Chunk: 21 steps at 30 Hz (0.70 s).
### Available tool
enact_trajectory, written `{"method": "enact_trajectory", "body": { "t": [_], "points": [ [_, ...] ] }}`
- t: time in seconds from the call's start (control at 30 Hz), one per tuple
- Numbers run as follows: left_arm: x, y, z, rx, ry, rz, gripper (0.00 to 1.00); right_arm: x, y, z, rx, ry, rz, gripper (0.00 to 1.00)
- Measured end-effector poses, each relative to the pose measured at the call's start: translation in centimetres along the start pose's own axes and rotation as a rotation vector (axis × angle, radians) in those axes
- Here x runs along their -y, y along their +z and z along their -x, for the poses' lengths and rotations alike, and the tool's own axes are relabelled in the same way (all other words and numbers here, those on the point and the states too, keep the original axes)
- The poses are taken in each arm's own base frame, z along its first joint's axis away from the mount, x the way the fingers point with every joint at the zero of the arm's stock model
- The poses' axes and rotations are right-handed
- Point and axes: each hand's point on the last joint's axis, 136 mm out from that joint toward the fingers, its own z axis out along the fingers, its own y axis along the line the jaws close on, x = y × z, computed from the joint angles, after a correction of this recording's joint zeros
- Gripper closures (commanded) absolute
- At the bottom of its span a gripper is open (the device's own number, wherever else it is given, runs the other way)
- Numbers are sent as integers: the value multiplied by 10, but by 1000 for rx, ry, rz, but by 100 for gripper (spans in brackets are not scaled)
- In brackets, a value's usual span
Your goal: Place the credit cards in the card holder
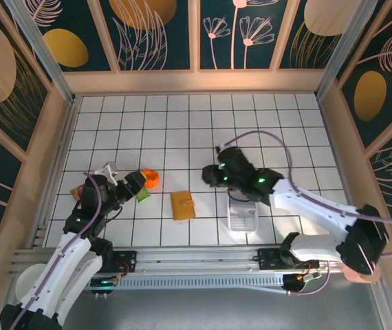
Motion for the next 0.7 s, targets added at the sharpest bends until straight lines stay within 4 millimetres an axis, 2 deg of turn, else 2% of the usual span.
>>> {"method": "enact_trajectory", "body": {
  "t": [0.13, 0.23, 0.4, 0.5, 0.53, 0.57, 0.7],
  "points": [
    [-8, 12, -25, -102, 4, 39, 37, 2, 33, -31, -104, -2, -51, 100],
    [-11, 21, -42, -161, 1, 56, 38, 6, 51, -43, -140, 18, -75, 100],
    [-10, 28, -62, -199, 6, 50, 39, 3, 72, -49, -155, 37, -76, 100],
    [-11, 33, -69, -201, -6, 47, 45, -3, 83, -48, -152, 40, -67, 100],
    [-12, 35, -71, -205, -15, 52, 51, -4, 87, -48, -152, 43, -67, 100],
    [-14, 37, -73, -208, -23, 58, 53, -4, 90, -47, -152, 43, -67, 100],
    [-15, 43, -78, -207, -23, 57, 52, -5, 99, -51, -168, 52, -63, 100]
  ]
}}
